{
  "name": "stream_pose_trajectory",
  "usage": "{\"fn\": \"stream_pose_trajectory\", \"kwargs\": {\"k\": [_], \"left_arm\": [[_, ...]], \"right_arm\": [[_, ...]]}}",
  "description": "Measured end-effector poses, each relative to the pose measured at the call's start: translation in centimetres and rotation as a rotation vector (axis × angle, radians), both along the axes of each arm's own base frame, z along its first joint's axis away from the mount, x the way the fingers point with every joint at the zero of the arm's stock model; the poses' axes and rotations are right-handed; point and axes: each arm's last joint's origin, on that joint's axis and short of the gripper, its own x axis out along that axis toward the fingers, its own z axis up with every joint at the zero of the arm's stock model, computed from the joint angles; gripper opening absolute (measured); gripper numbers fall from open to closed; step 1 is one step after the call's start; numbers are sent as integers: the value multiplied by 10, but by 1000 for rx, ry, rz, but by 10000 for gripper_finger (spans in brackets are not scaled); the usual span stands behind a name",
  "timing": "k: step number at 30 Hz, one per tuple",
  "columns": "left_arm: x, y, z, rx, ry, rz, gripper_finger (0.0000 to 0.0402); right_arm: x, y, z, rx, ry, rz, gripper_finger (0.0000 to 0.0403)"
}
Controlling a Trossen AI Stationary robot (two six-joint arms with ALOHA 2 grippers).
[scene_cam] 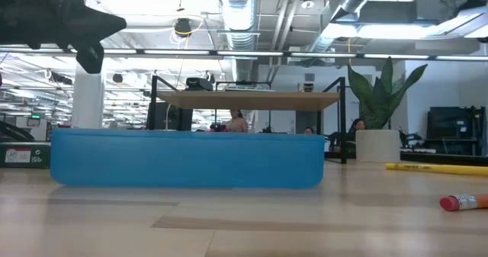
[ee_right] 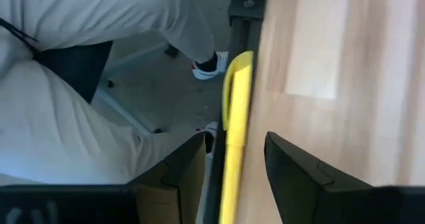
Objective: Pack school essentials
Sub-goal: Put the yellow pen into the blue supply box
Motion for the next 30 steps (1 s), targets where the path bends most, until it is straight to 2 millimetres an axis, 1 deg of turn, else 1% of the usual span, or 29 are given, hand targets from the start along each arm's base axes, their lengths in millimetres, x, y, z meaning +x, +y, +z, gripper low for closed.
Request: {"fn": "stream_pose_trajectory", "kwargs": {"k": [3,10,24,30], "left_arm": [[0,0,0,0,0,0,0],[0,0,0,-1,1,-1,0],[0,0,0,-2,3,-1,0],[0,0,0,-2,4,-1,0]], "right_arm": [[-5,2,-6,-20,16,-3,178],[-5,4,-17,-40,35,-19,179],[-4,0,-18,-74,34,-18,179],[-3,6,-16,-2,22,-39,179]]}}
